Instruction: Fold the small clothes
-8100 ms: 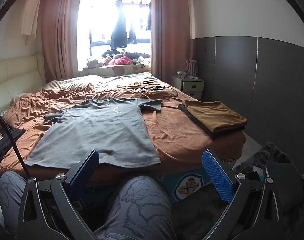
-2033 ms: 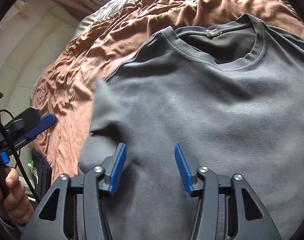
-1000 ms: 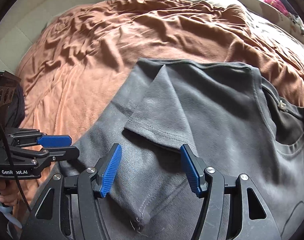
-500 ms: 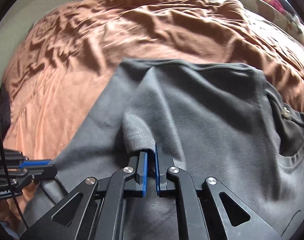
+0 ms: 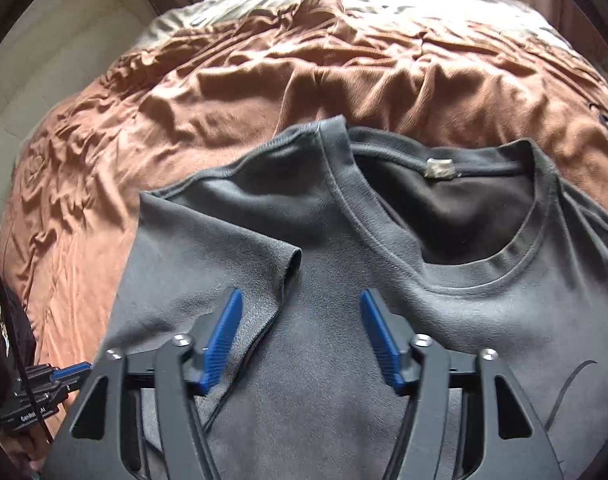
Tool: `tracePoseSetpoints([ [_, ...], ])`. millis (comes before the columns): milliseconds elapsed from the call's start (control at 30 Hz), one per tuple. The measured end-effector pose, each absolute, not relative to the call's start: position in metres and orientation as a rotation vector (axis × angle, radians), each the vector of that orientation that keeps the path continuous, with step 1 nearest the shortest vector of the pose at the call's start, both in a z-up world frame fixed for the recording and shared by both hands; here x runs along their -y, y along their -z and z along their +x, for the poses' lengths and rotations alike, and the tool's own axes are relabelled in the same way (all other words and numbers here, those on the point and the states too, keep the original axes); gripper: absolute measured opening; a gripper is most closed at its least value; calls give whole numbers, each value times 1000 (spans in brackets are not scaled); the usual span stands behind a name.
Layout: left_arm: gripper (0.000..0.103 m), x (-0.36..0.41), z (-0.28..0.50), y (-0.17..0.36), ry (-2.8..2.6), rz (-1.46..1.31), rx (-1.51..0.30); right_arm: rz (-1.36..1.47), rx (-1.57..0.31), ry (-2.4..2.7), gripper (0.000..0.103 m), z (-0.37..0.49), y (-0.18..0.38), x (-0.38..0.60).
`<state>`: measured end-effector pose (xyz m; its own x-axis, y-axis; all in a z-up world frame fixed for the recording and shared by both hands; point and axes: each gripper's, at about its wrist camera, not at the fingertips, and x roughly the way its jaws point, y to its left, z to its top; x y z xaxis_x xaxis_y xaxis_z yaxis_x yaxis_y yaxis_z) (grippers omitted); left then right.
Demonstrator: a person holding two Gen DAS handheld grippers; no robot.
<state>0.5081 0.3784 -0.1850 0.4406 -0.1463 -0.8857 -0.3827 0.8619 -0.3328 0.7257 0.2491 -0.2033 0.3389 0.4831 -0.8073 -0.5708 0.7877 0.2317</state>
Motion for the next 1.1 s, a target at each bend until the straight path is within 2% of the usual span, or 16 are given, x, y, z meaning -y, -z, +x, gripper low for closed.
tracePoseSetpoints([
  [200, 11, -376, 505, 164, -157, -530, -1048, -90, -994, -769, 60, 710, 200, -250],
  [300, 11, -370, 509, 162, -144, -515, -1039, -84, -1019, -855, 40, 700, 206, -254],
  [400, 11, -367, 514, 165, -132, -528, -1034, -88, -1043, -915, 31, 695, 215, -256],
  [533, 11, -363, 518, 172, -87, -562, -1022, -115, -1086, -981, 31, 686, 230, -264],
  [767, 11, -361, 522, 199, -98, -599, -1103, -181, -1157, -1042, 31, 682, 243, -275],
  [1100, 11, -343, 504, 180, -118, -583, -1088, -268, -1152, -1000, 31, 656, 228, -243],
])
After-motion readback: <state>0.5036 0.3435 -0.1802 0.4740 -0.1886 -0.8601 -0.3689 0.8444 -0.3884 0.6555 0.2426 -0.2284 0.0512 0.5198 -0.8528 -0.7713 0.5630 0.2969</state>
